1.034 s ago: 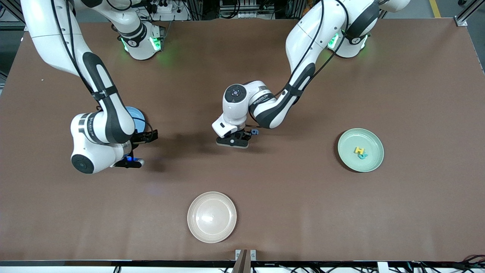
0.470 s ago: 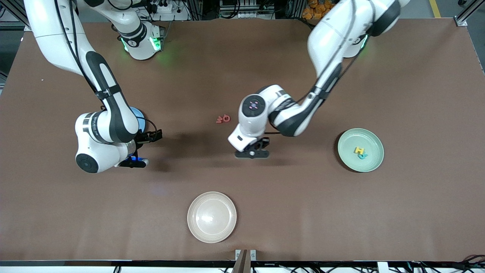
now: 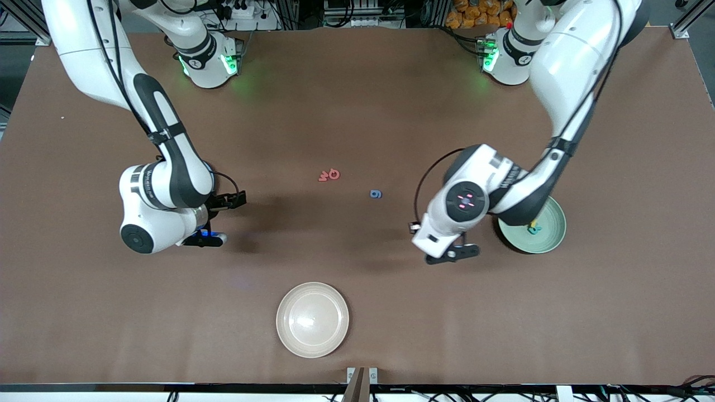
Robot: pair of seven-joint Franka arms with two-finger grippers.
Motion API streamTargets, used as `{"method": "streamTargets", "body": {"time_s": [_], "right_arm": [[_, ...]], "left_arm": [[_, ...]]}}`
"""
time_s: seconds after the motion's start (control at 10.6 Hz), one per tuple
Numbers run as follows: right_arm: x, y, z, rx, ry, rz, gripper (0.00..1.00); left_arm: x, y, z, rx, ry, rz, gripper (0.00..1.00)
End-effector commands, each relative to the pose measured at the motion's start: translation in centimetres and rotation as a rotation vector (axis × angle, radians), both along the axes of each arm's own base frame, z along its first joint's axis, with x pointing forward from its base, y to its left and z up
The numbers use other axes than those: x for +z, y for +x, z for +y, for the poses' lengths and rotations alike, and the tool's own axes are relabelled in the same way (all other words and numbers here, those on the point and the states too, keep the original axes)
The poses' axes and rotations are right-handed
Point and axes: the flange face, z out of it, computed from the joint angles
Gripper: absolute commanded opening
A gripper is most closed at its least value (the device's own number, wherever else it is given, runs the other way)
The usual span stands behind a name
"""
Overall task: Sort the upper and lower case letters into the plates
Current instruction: 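Carry the blue W into the green plate while the right gripper reaches letters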
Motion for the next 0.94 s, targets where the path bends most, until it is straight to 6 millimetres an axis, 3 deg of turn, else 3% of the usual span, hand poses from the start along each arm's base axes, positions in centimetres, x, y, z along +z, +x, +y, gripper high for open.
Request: {"method": "streamTargets", "body": {"time_s": [0.0, 0.19, 0.28, 0.47, 0.66, 0.85], "right_arm": [[1.1, -0.3, 3.1, -0.040, -0.035, -0.024, 1.00], [1.9, -1.0, 8.1, -0.116, -0.124, -0.047, 1.00], [1.9, -1.6, 10.3, -0.138, -0.153, -0.058, 1.00], [2.1, -2.0, 12.3, -0.167, -0.185, -0.064, 1.00], [2.5, -2.8, 15.3, -0.217, -0.224, -0.085, 1.00], [3.4, -3.2, 18.8, -0.282, -0.247, -0.134, 1.00]], "left_arm": [[0.4, 0.4, 7.4, 0.114, 0.055, 0.030, 0.00], [-1.5, 0.4, 13.2, 0.105, 0.102, 0.064, 0.00], [-2.3, 0.7, 18.0, 0.115, 0.128, 0.072, 0.00], [-3.4, 1.4, 24.8, 0.070, 0.064, 0.097, 0.00], [-4.7, 1.0, 28.1, 0.034, 0.027, 0.096, 0.00], [-5.1, 1.0, 28.4, 0.030, 0.020, 0.101, 0.00]]}}
